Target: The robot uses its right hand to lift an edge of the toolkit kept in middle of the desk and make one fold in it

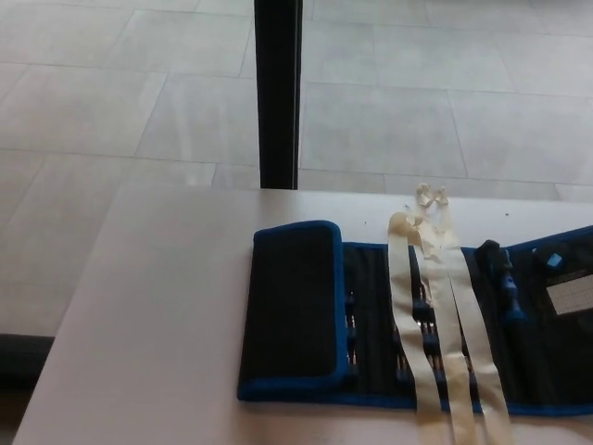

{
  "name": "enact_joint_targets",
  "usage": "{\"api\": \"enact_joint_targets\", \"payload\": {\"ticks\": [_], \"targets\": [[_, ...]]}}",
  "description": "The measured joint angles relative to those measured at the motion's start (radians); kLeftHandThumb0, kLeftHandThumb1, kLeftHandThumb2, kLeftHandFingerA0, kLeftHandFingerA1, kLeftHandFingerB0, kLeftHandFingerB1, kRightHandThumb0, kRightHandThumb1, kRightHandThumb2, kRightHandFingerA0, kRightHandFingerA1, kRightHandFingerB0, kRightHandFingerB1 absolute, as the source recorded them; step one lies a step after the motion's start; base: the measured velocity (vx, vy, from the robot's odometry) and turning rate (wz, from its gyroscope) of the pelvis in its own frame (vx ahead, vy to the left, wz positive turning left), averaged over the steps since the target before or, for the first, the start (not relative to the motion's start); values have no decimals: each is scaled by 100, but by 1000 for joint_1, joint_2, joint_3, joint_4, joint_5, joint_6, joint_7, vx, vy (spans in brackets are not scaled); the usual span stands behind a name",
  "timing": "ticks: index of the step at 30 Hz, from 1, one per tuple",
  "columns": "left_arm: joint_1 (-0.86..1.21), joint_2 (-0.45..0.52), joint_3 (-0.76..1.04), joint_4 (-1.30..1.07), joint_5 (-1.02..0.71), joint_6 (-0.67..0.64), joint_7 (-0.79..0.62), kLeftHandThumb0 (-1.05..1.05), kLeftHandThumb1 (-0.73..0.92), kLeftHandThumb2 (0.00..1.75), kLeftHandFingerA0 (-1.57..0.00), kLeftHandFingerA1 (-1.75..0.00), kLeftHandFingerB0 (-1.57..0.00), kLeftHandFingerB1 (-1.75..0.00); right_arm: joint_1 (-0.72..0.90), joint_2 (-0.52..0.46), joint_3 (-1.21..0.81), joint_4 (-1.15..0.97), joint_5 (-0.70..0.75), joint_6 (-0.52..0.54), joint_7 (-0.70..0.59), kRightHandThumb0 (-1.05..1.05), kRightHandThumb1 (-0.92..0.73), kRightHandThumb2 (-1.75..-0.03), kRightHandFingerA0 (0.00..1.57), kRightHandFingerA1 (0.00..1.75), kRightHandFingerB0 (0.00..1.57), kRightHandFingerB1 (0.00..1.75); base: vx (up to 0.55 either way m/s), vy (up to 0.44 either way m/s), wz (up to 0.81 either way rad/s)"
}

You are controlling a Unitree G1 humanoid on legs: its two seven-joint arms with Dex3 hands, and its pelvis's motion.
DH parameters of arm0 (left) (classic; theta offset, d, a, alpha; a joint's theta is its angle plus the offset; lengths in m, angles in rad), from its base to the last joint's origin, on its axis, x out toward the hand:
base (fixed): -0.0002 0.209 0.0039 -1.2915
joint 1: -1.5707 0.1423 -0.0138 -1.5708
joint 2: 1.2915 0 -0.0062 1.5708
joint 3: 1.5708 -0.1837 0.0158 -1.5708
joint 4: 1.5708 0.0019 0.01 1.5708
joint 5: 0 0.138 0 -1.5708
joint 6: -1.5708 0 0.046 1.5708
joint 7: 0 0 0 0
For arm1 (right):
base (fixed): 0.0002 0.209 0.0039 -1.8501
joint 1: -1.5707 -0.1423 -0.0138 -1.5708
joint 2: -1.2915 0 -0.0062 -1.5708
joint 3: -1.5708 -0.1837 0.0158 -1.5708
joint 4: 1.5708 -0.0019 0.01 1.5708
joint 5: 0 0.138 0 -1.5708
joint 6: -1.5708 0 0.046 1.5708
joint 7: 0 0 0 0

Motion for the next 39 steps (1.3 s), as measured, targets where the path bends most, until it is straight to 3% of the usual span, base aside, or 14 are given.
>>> {"api": "enact_joint_targets", "payload": {"ticks": [4,5,6,7,9,13,15,23,25,26,27,31,32,39], "targets": [[-5,0,9,16,-12,1,-9,-50,68,60,-62,-64,-47,-53,-7,0,-76,12,49,-4,11,-62,-75,-62,37,101,22,75,0,0,0],[-7,0,9,16,-14,2,-9,-50,70,61,-60,-63,-44,-52,-13,0,-100,15,61,-3,10,-64,-55,-96,45,84,26,67,0,0,0],[-7,0,9,16,-13,4,-9,-50,71,61,-58,-63,-46,-53,-20,-1,-125,18,73,-3,7,-61,-76,-58,26,101,10,76,0,0,0],[-7,0,9,16,-13,5,-8,-50,72,62,-59,-62,-46,-51,-28,-1,-153,22,87,-2,4,-67,-72,-67,73,157,0,65,0,0,0],[-7,0,8,16,-13,6,-8,-50,72,62,-59,-62,-46,-51,-41,-3,-206,29,112,3,-6,-67,-72,-67,73,157,0,65,0,0,0],[-12,0,7,16,-13,7,-7,-48,70,61,-59,-62,-50,-53,-91,-29,-319,41,164,19,-53,-70,-67,-99,39,90,0,56,0,0,0],[-14,0,7,16,-13,7,-7,-48,70,61,-59,-64,-47,-53,-127,-52,-370,45,188,27,-76,-67,-83,-64,3,99,3,88,0,0,0],[-17,3,6,17,-14,8,-7,-49,71,61,-60,-65,-48,-53,-353,-180,-518,22,291,68,-157,-71,-84,-65,51,97,6,68,0,0,0],[-17,11,8,20,-16,14,-7,-49,72,61,-61,-66,-46,-52,-430,-204,-506,-27,310,87,-179,-81,-60,-101,56,82,17,65,0,0,0],[-19,16,8,20,-17,16,-7,-49,71,61,-61,-66,-47,-53,-455,-206,-498,-59,319,96,-183,-79,-55,-100,55,79,23,65,0,0,0],[-21,19,8,20,-17,16,-7,-49,71,61,-61,-66,-46,-53,-468,-205,-480,-100,324,103,-177,-81,-71,-62,63,78,33,68,0,0,9],[-21,20,8,20,-18,16,-7,-48,71,61,-60,-64,-46,-51,-469,-178,-429,-221,336,132,-158,-69,-72,-61,41,59,26,49,0,0,2],[-21,20,8,20,-18,16,-7,-48,71,61,-61,-64,-46,-51,-461,-158,-410,-277,346,150,-144,-67,-57,-92,33,60,17,51,0,0,0],[-23,20,8,20,-18,16,-7,-47,73,62,-61,-64,-45,-51,-369,-59,-294,-507,375,230,-103,-61,-70,-90,24,49,11,41,0,0,0]]}}
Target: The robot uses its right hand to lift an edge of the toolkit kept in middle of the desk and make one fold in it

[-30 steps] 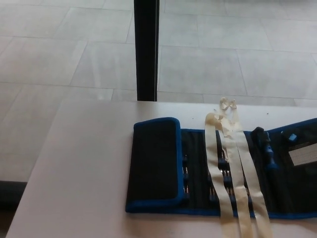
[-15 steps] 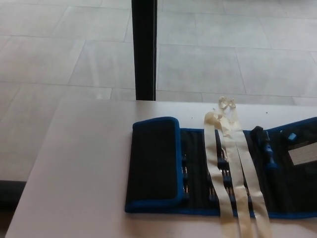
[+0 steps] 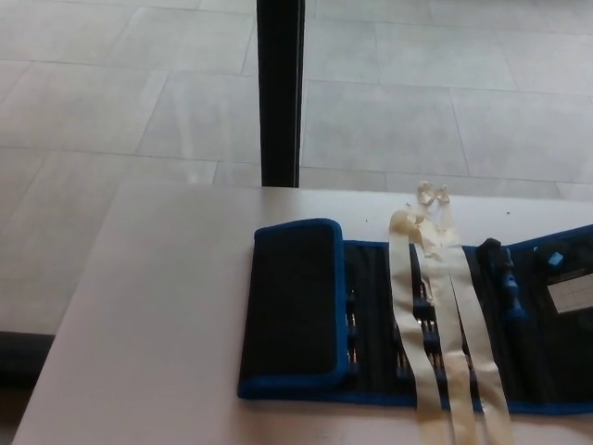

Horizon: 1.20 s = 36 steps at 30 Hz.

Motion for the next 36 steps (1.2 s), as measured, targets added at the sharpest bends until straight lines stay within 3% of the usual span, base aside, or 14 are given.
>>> {"api": "enact_joint_targets", "payload": {"ticks": [8,17,18,19,20,29,30,31,36], "targets": [[-3,0,0,2,0,0,0,-48,73,61,-65,-65,-48,-51,145,96,189,-201,15,112,54,-59,-69,-89,26,51,9,41,0,0,0],[-4,0,0,2,0,0,0,-48,74,62,-61,-64,-47,-51,228,107,343,-262,25,243,117,-54,-70,-89,28,53,14,44,0,0,0],[-4,0,0,3,-1,0,0,-49,73,62,-60,-65,-47,-53,234,107,357,-263,25,257,123,-47,-84,-64,35,47,21,35,0,0,0],[-4,0,0,3,-1,0,0,-48,73,62,-60,-63,-47,-51,238,106,368,-263,26,269,129,-52,-68,-88,28,53,16,45,0,0,0],[-4,0,0,3,-1,0,0,-49,74,62,-59,-63,-46,-52,246,106,387,-263,26,287,140,-46,-82,-63,37,48,23,36,0,0,0],[-4,0,3,5,-8,5,-1,-48,74,62,-59,-67,-44,-52,284,95,542,-246,14,402,210,-50,-82,-63,39,50,26,37,0,0,0],[-5,0,4,5,-10,6,-1,-51,57,93,-56,-71,-39,-60,283,90,553,-247,13,408,217,-51,-82,-63,40,50,27,38,0,0,0],[-5,1,5,5,-12,9,-1,-49,73,62,-60,-66,-44,-51,281,85,567,-246,10,414,224,-50,-82,-63,40,50,27,38,0,0,0],[-7,8,8,6,-16,17,-2,-49,73,62,-59,-65,-44,-51,266,70,588,-234,4,437,248,-50,-82,-63,39,50,29,39,0,0,0]]}}
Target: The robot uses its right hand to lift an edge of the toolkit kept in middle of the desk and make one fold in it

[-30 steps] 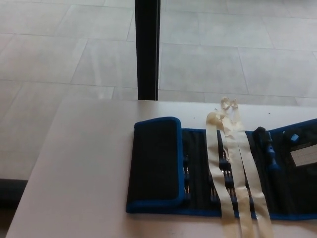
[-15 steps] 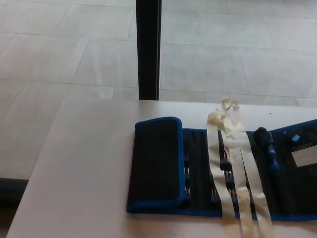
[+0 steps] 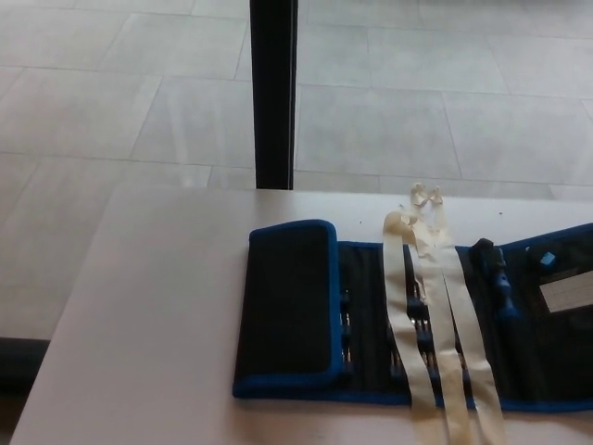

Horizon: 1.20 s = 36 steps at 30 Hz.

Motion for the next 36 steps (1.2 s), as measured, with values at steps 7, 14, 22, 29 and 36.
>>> {"api": "enact_joint_targets", "payload": {"ticks": [7,14,22,29,36], "targets": [[-4,4,0,1,-3,6,0,-49,74,62,-61,-69,-43,-52,-9,-2,7,-16,-4,34,10,-52,-81,-63,39,49,29,40,0,0,0],[-6,4,-4,3,-3,6,0,-49,74,62,-60,-67,-47,-54,-6,12,27,-116,0,105,15,-51,-82,-63,37,51,26,40,0,0,0],[-6,4,-10,3,-6,8,1,-50,76,63,-59,-66,-47,-53,-4,46,27,-295,8,198,14,-52,-82,-63,39,50,26,39,0,0,-2],[-1,5,-17,2,-9,9,0,-52,77,63,-60,-68,-47,-55,-18,141,24,-460,33,263,9,-52,-79,-63,46,51,30,41,0,0,3],[-2,10,-20,3,-13,16,1,-51,76,63,-61,-66,-47,-52,-10,172,97,-547,21,277,11,-49,-83,-64,42,54,30,43,0,0,17]]}}
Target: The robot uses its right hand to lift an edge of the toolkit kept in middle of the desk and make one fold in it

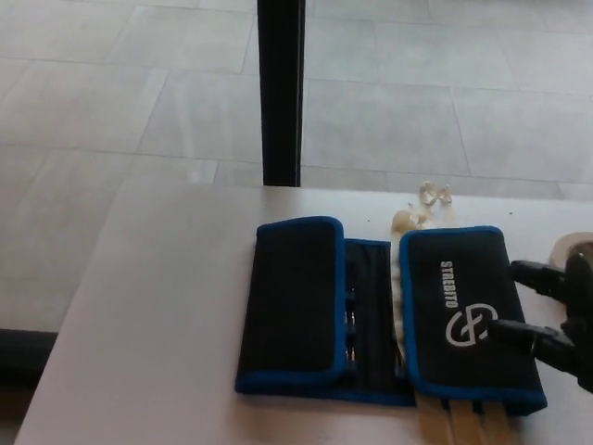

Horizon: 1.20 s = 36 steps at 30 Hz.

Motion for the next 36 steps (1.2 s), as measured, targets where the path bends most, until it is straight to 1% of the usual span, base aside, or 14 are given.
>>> {"api": "enact_joint_targets", "payload": {"ticks": [11,12,13,14,15,19,21,22,25,26,28,29,31,36], "targets": [[-23,2,-5,1,-2,4,2,-51,76,63,-58,-68,-47,-54,21,-79,208,97,-118,-109,21,-48,-85,-64,39,54,31,45,0,0,0],[-24,2,-5,1,-2,4,2,-51,75,63,-60,-68,-48,-54,8,-81,223,123,-131,-131,21,-47,-64,-103,37,64,22,54,0,0,0],[-25,2,-5,1,-2,4,2,-51,75,63,-60,-68,-48,-54,-4,-81,232,145,-139,-146,19,-47,-64,-103,37,64,22,54,0,0,0],[-26,2,-5,1,-2,4,2,-51,75,63,-61,-67,-49,-54,-12,-81,239,165,-147,-159,18,-51,-84,-64,37,54,31,44,0,0,0],[-27,2,-5,1,-2,4,2,-51,75,63,-63,-67,-51,-55,-24,-81,248,187,-156,-173,18,-49,-64,-102,34,62,20,52,0,0,0],[-31,2,-12,1,-2,4,2,-51,75,62,-61,-66,-48,-54,-63,-75,263,274,-173,-228,18,-47,-63,-102,35,63,20,52,0,0,0],[-31,2,-14,1,-2,4,2,-52,76,63,-60,-66,-49,-55,-76,-68,270,305,-181,-251,15,-52,-84,-65,36,53,30,44,0,0,0],[-32,2,-15,1,-2,4,2,-52,76,63,-59,-65,-49,-54,-81,-62,276,318,-189,-264,13,-48,-63,-102,36,62,21,52,0,0,0],[-32,5,-21,1,-1,4,2,-53,76,63,-59,-65,-47,-53,-86,-50,288,327,-209,-287,8,-48,-64,-102,33,62,17,51,0,0,0],[-32,8,-24,1,-2,4,2,-52,77,63,-59,-63,-46,-52,-86,-46,288,327,-216,-291,5,-50,-84,-65,32,56,26,45,0,0,0],[-32,16,-26,1,-2,4,2,-51,77,63,-60,-63,-46,-52,-82,-34,267,303,-219,-285,-2,-51,-84,-65,32,57,26,45,0,0,0],[-32,20,-26,2,-2,4,2,-51,77,63,-59,-63,-44,-51,-77,-25,250,288,-219,-273,-5,-48,-63,-102,32,63,17,52,0,0,0],[-31,25,-26,2,-3,4,2,-51,76,63,-60,-68,-46,-54,-72,-12,224,253,-212,-243,-6,-49,-84,-63,35,52,29,43,0,0,0],[-34,25,-26,2,-3,4,2,-51,76,63,-60,-66,-46,-53,-76,-1,152,163,-171,-174,-2,-51,-81,-64,43,52,31,42,-6,-5,8]]}}
